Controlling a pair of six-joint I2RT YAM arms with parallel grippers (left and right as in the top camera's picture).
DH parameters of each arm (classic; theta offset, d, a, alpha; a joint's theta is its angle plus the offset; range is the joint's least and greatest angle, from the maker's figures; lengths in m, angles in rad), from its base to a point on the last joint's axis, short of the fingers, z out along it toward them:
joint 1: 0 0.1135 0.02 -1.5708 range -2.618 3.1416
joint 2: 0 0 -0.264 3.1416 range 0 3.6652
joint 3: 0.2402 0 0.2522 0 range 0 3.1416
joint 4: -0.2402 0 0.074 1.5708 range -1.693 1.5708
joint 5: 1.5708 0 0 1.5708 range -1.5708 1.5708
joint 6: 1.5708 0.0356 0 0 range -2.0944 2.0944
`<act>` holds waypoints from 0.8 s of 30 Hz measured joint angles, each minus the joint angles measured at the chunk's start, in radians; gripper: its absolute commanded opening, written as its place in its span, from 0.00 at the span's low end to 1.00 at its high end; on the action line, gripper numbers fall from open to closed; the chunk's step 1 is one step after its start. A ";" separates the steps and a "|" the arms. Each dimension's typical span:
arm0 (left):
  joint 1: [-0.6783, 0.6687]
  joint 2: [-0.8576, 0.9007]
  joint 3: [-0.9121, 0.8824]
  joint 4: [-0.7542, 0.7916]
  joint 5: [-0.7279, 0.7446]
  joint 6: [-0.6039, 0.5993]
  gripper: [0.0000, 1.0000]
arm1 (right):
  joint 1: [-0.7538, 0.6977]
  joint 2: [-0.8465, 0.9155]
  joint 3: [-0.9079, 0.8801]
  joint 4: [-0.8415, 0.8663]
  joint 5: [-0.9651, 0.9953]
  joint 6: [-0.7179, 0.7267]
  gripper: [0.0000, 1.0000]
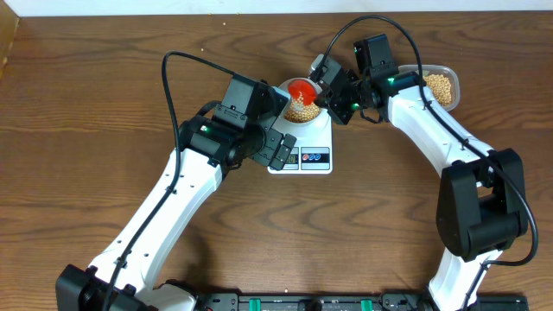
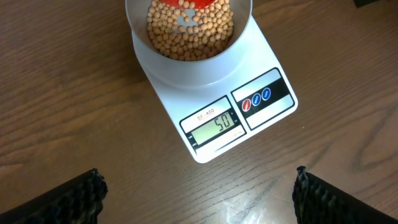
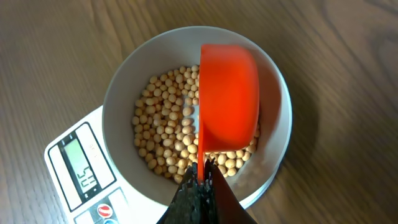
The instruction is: Scoop item into bowl and weigh 50g on scale
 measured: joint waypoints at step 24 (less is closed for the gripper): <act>0.000 0.000 0.000 0.000 0.000 0.000 0.98 | -0.032 -0.092 0.000 0.027 -0.087 0.120 0.01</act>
